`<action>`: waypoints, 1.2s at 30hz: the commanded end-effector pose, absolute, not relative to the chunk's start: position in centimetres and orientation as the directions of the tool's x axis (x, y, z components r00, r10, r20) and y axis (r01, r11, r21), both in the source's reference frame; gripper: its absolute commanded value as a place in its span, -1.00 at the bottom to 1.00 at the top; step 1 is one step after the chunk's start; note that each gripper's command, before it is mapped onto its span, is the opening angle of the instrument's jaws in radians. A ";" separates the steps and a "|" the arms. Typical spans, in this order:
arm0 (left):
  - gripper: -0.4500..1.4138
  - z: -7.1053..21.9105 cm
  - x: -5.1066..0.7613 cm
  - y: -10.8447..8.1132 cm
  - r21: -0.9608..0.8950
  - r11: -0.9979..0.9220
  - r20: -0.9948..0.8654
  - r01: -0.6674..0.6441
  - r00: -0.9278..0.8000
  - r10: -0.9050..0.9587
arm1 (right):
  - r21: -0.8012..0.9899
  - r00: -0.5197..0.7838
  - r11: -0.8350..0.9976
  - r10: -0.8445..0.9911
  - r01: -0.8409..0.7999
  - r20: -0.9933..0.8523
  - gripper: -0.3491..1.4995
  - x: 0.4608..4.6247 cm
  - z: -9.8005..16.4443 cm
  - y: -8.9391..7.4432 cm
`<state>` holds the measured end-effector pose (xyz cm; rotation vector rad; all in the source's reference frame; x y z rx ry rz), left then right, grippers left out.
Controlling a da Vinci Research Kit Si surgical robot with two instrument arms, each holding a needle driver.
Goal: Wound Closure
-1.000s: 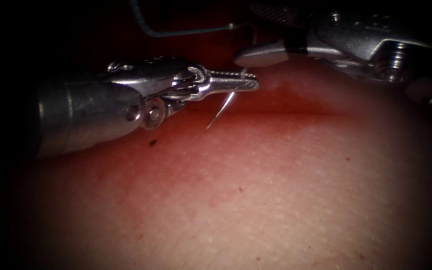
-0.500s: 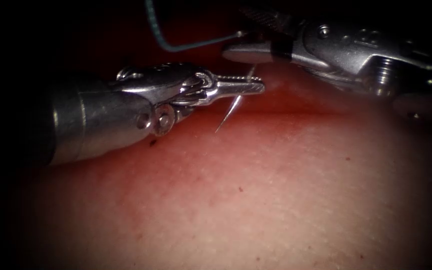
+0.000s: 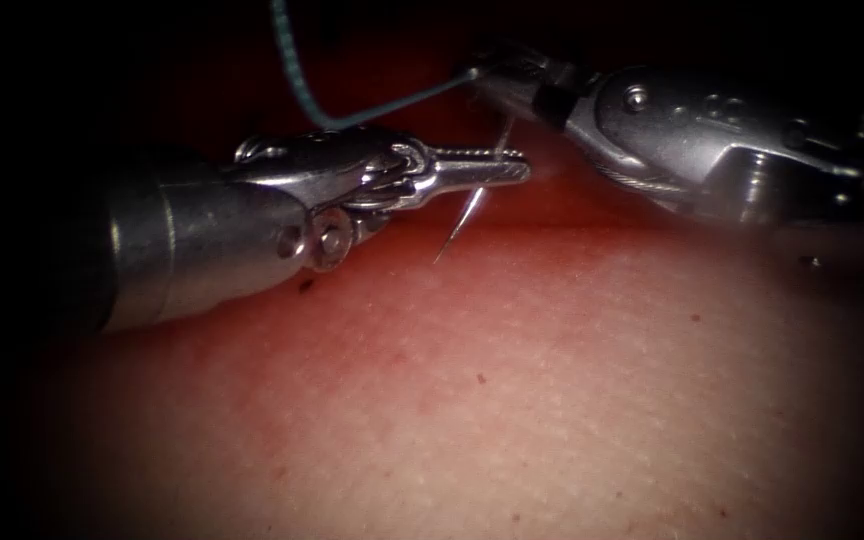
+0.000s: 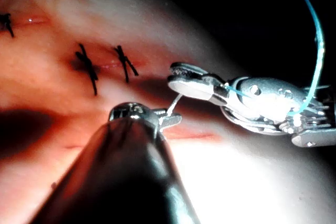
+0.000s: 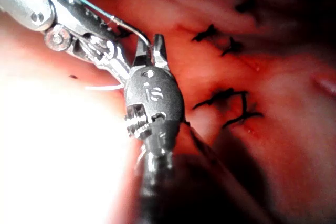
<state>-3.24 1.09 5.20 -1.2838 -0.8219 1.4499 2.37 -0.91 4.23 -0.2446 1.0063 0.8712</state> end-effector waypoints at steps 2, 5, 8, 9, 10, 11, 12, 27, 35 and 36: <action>-1.00 5.2 -3.29 1.1 -0.930 -0.280 -0.300 -0.237 0.054 0.952 | 0.184 0.249 0.642 0.523 -0.745 -0.815 -1.00 2.43 4.3 -0.9; 0.10 5.2 -3.28 1.1 -0.926 -0.276 -0.301 -0.259 0.061 0.952 | 0.191 0.251 0.657 0.517 -0.729 -0.819 -1.00 2.42 4.3 -0.9; 0.71 5.2 -3.26 1.1 -0.908 -0.261 -0.303 -0.328 0.083 0.949 | 0.205 0.262 0.684 0.513 -0.700 -0.817 -1.00 2.42 4.3 -0.9; 0.71 5.2 -3.26 1.1 -0.908 -0.261 -0.303 -0.328 0.083 0.949 | 0.205 0.262 0.684 0.513 -0.700 -0.817 -1.00 2.42 4.3 -0.9; 0.77 5.2 -3.25 1.1 -0.905 -0.257 -0.302 -0.338 0.087 0.949 | 0.206 0.265 0.694 0.507 -0.690 -0.820 -1.00 2.42 4.3 -0.9; 0.78 5.2 -3.20 1.1 -0.898 -0.254 -0.306 -0.359 0.095 0.947 | 0.214 0.275 0.721 0.496 -0.660 -0.823 -1.00 2.42 4.3 -0.9; 0.78 5.2 -3.17 1.1 -0.892 -0.263 -0.316 -0.368 0.092 0.944 | 0.217 0.277 0.732 0.489 -0.645 -0.827 -1.00 2.41 4.3 -0.8; 0.46 5.3 -2.59 0.7 -0.665 -0.581 -0.608 -0.469 -0.113 0.786 | -0.015 0.373 0.922 0.141 -0.386 -0.917 -1.00 2.52 4.7 -0.7; -0.80 5.6 -2.81 0.5 -0.495 -0.748 -0.737 -0.442 -0.242 0.631 | -0.045 0.365 0.926 0.102 -0.374 -0.925 -1.00 2.56 4.8 -0.6; -0.78 5.7 -2.85 0.5 -0.492 -0.753 -0.726 -0.438 -0.271 0.632 | -0.047 0.361 0.925 0.100 -0.377 -0.927 -1.00 2.56 4.8 -0.6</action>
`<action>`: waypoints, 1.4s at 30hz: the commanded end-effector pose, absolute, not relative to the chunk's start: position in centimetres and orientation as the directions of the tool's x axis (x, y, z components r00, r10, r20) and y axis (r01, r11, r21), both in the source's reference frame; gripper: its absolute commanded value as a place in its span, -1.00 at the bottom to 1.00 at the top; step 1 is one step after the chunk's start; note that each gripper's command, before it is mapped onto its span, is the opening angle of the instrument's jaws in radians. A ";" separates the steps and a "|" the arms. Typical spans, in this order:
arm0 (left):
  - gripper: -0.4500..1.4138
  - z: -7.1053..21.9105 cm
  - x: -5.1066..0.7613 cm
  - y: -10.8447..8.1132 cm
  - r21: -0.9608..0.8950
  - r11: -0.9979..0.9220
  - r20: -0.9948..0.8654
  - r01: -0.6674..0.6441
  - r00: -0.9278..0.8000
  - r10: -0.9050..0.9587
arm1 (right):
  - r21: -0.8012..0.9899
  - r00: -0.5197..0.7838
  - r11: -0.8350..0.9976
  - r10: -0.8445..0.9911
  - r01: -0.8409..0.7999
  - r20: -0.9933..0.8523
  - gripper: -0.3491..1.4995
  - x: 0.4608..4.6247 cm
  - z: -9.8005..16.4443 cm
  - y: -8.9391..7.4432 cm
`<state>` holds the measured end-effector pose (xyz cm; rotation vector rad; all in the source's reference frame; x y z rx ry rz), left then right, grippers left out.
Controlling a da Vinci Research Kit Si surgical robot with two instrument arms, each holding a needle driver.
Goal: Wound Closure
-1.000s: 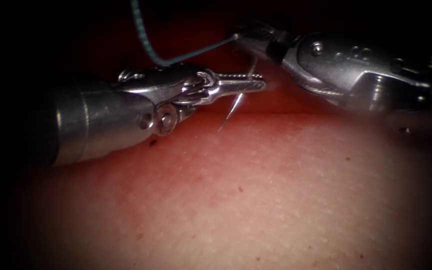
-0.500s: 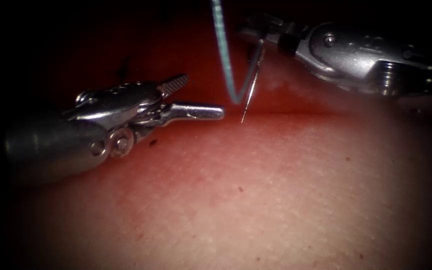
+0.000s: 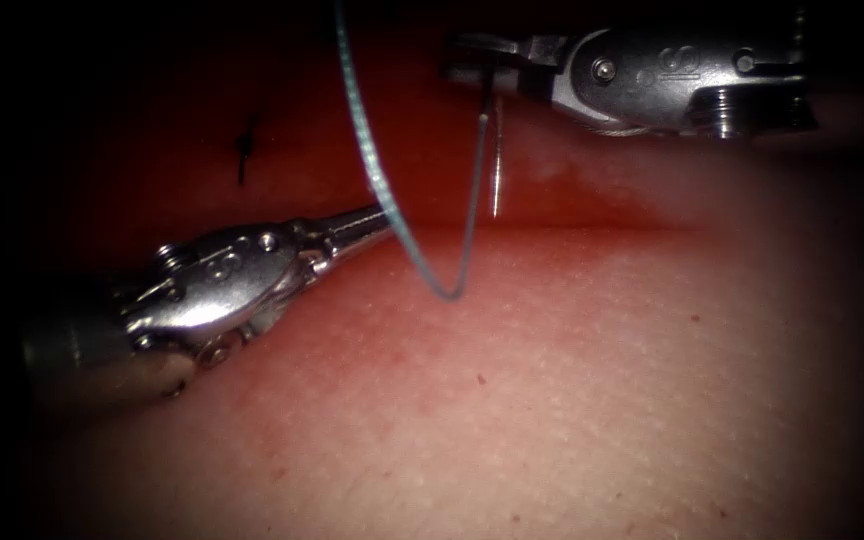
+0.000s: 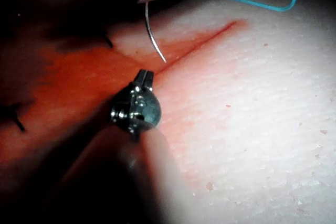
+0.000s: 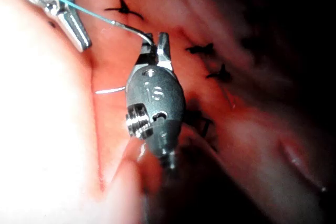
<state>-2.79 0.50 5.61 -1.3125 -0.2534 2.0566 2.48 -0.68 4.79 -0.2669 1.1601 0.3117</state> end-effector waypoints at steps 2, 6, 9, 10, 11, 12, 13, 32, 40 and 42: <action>-0.78 5.7 -2.88 0.5 -0.485 -0.760 -0.719 -0.432 -0.298 0.628 | -0.049 0.359 0.925 0.098 -0.378 -0.928 -1.00 2.56 4.9 -0.6; -0.78 5.9 -2.99 0.3 -0.480 -0.782 -0.644 -0.398 -0.446 0.622 | -0.052 0.335 0.921 0.088 -0.387 -0.938 -1.00 2.61 4.8 -0.6; -0.77 6.1 -3.00 0.1 -0.498 -0.784 -0.604 -0.372 -0.500 0.621 | -0.064 0.325 0.921 0.069 -0.384 -0.943 -1.00 2.66 4.8 -0.6; -0.75 6.1 -3.00 0.0 -0.504 -0.786 -0.587 -0.359 -0.525 0.616 | -0.065 0.318 0.921 0.066 -0.384 -0.946 -1.00 2.68 4.9 -0.6; -0.73 6.1 -3.00 0.0 -0.507 -0.786 -0.574 -0.354 -0.542 0.614 | -0.071 0.316 0.922 0.058 -0.382 -0.947 -1.00 2.69 4.9 -0.6; -0.71 6.1 -3.00 -0.1 -0.509 -0.785 -0.560 -0.352 -0.557 0.613 | -0.077 0.314 0.922 0.050 -0.380 -0.948 -1.00 2.72 4.9 -0.6; -0.71 6.1 -3.00 -0.1 -0.509 -0.785 -0.560 -0.352 -0.557 0.613 | -0.077 0.314 0.922 0.050 -0.380 -0.948 -1.00 2.72 4.9 -0.6; -0.44 6.2 -2.89 -0.1 -0.541 -0.764 -0.489 -0.352 -0.607 0.626 | -0.227 0.345 0.914 -0.105 -0.336 -0.933 -1.00 2.91 5.2 -0.8; -0.46 6.2 -2.89 -0.1 -0.542 -0.764 -0.489 -0.352 -0.607 0.626 | -0.240 0.341 0.915 -0.124 -0.325 -0.932 -1.00 2.96 5.2 -0.8; -0.46 6.2 -2.89 -0.1 -0.542 -0.763 -0.489 -0.351 -0.607 0.627 | -0.254 0.341 0.913 -0.139 -0.321 -0.930 -1.00 2.97 5.2 -0.8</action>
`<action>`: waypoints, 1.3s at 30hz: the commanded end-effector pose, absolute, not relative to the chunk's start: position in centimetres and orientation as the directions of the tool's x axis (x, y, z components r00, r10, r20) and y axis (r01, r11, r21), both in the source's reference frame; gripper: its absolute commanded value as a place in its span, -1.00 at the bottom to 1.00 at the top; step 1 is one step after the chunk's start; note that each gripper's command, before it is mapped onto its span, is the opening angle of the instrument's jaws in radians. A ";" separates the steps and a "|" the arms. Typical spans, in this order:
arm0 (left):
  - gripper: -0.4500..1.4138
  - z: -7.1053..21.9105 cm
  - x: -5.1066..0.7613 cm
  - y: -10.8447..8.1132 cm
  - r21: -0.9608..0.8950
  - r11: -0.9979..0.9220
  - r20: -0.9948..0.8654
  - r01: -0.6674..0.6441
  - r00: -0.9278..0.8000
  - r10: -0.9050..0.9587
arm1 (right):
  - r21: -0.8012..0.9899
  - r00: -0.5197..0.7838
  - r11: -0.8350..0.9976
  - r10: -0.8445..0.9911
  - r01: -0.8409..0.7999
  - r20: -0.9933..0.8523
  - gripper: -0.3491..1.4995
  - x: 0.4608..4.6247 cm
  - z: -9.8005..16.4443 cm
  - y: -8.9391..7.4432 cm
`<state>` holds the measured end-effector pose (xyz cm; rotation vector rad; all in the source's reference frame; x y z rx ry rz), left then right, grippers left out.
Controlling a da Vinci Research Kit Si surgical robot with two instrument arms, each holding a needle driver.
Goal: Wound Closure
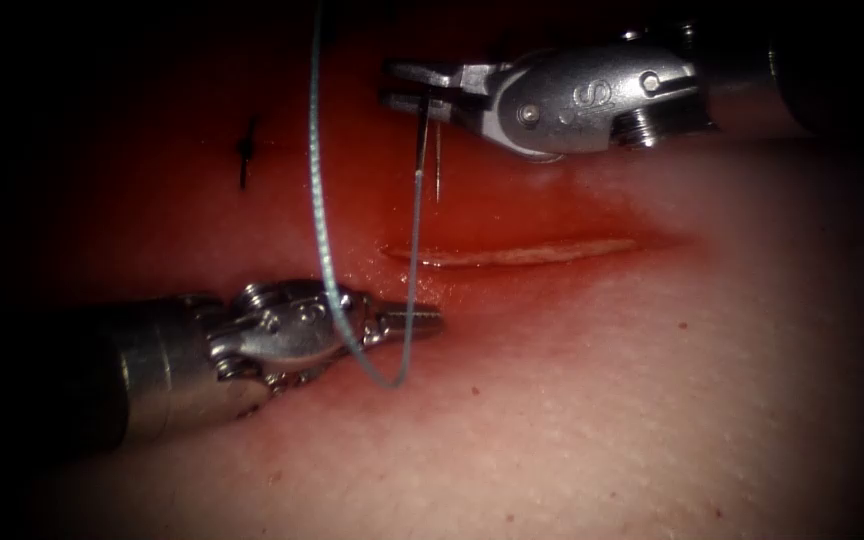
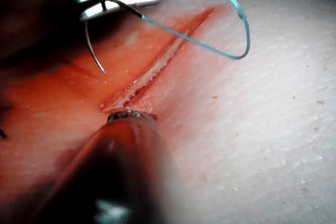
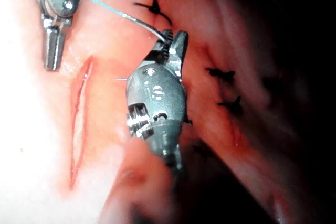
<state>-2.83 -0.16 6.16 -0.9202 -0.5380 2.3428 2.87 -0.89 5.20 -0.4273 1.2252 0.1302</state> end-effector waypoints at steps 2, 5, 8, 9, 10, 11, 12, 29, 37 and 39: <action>-0.46 6.2 -2.89 -0.1 -0.543 -0.763 -0.489 -0.351 -0.607 0.627 | -0.256 0.343 0.913 -0.140 -0.318 -0.929 -1.00 2.96 5.3 -0.9; -0.48 6.2 -2.89 -0.1 -0.544 -0.762 -0.488 -0.351 -0.607 0.627 | -0.265 0.346 0.911 -0.150 -0.315 -0.926 -1.00 2.96 5.3 -0.9; -0.48 6.2 -2.89 -0.1 -0.545 -0.762 -0.488 -0.351 -0.606 0.628 | -0.270 0.350 0.909 -0.153 -0.316 -0.924 -1.00 2.96 5.4 -0.9; -0.50 6.2 -2.89 -0.1 -0.545 -0.761 -0.487 -0.351 -0.606 0.628 | -0.271 0.350 0.909 -0.154 -0.316 -0.924 -1.00 2.96 5.4 -0.9; -0.50 6.2 -2.89 -0.1 -0.545 -0.761 -0.487 -0.351 -0.606 0.629 | -0.272 0.350 0.909 -0.154 -0.316 -0.924 -1.00 2.96 5.4 -0.9; -0.50 6.2 -2.89 -0.1 -0.546 -0.761 -0.487 -0.351 -0.606 0.629 | -0.272 0.352 0.910 -0.154 -0.314 -0.923 -1.00 2.96 5.4 -0.9; -0.50 6.2 -2.89 -0.1 -0.546 -0.761 -0.487 -0.351 -0.606 0.629 | -0.278 0.354 0.909 -0.160 -0.312 -0.921 -1.00 2.96 5.4 -0.9; -0.57 6.1 -2.89 -0.1 -0.552 -0.759 -0.487 -0.346 -0.605 0.630 | -0.315 0.370 0.902 -0.196 -0.297 -0.908 -1.00 2.98 5.5 -1.0; -0.57 6.1 -2.84 0.0 -0.561 -0.756 -0.489 -0.338 -0.602 0.632 | -0.328 0.372 0.907 -0.218 -0.265 -0.902 -1.00 2.98 5.6 -1.2; -0.57 6.1 -2.82 0.0 -0.563 -0.755 -0.493 -0.336 -0.597 0.633 | -0.330 0.374 0.910 -0.223 -0.251 -0.900 -1.00 2.97 5.6 -1.2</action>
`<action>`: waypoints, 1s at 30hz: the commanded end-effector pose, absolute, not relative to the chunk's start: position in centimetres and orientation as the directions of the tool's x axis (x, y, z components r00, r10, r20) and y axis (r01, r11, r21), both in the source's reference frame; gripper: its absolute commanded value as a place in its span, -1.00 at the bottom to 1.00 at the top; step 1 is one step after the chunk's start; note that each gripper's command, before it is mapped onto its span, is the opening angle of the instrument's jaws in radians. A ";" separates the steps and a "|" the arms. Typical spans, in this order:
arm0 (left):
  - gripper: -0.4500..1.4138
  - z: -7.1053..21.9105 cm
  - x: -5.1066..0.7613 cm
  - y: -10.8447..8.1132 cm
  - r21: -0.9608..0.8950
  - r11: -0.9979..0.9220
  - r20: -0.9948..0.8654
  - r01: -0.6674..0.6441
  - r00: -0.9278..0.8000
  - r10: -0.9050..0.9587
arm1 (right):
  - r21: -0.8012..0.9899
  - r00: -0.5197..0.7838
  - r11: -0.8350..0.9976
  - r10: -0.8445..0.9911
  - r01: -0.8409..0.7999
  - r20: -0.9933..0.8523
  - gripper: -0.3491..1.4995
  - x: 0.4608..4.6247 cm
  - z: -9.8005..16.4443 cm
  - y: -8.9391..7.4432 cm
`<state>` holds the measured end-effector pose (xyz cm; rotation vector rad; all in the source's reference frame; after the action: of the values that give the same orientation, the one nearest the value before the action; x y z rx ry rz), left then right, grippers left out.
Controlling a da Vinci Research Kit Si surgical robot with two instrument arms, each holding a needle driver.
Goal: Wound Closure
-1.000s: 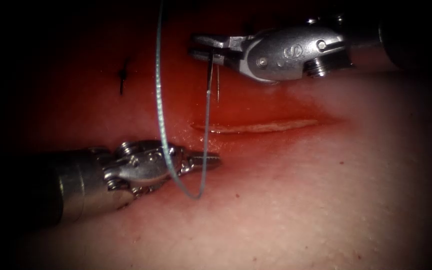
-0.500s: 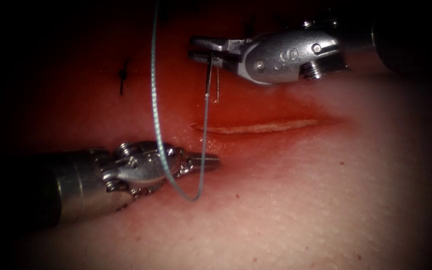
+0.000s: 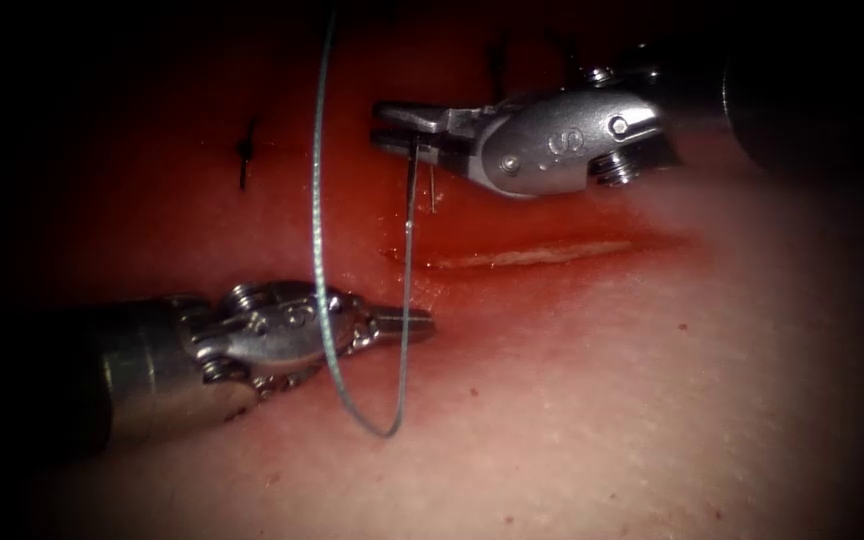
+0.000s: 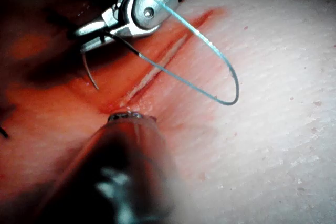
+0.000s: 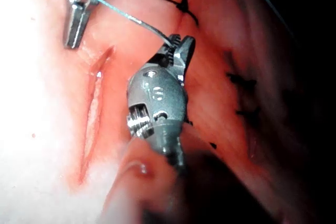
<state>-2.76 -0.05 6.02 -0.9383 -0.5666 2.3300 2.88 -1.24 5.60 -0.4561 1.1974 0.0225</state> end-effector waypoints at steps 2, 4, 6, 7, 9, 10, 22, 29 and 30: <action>-0.57 6.1 -2.81 0.0 -0.566 -0.754 -0.495 -0.332 -0.595 0.633 | -0.331 0.380 0.912 -0.224 -0.244 -0.897 -1.00 2.95 5.7 -1.3; -0.57 6.1 -2.80 0.0 -0.566 -0.754 -0.495 -0.332 -0.595 0.633 | -0.334 0.383 0.911 -0.227 -0.241 -0.895 -1.00 2.93 5.7 -1.3; -0.59 6.1 -2.81 0.0 -0.567 -0.754 -0.495 -0.332 -0.595 0.634 | -0.335 0.385 0.913 -0.229 -0.235 -0.894 -1.00 2.92 5.7 -1.3; -0.59 6.1 -2.81 0.0 -0.566 -0.754 -0.495 -0.333 -0.595 0.634 | -0.334 0.390 0.915 -0.229 -0.227 -0.892 -1.00 2.92 5.7 -1.3; -0.59 6.1 -2.81 0.0 -0.566 -0.754 -0.495 -0.333 -0.595 0.634 | -0.333 0.398 0.918 -0.229 -0.216 -0.888 -1.00 2.94 5.7 -1.4; -0.59 6.1 -2.81 0.0 -0.566 -0.754 -0.495 -0.333 -0.595 0.634 | -0.328 0.399 0.921 -0.224 -0.213 -0.889 -1.00 2.94 5.7 -1.4; -0.59 6.1 -2.81 0.0 -0.567 -0.754 -0.495 -0.332 -0.594 0.634 | -0.293 0.417 0.938 -0.194 -0.187 -0.888 -1.00 2.94 5.8 -1.5; -0.59 6.1 -2.81 0.0 -0.567 -0.753 -0.496 -0.333 -0.592 0.635 | -0.269 0.425 0.947 -0.172 -0.178 -0.888 -1.00 2.95 5.9 -1.6; -0.59 6.1 -2.81 0.0 -0.567 -0.753 -0.496 -0.333 -0.592 0.635 | -0.262 0.426 0.948 -0.166 -0.178 -0.889 -1.00 2.95 5.9 -1.6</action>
<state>-2.75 -0.03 6.01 -0.9502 -0.5724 2.3237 2.86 -1.60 5.84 -0.3397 1.1335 0.0089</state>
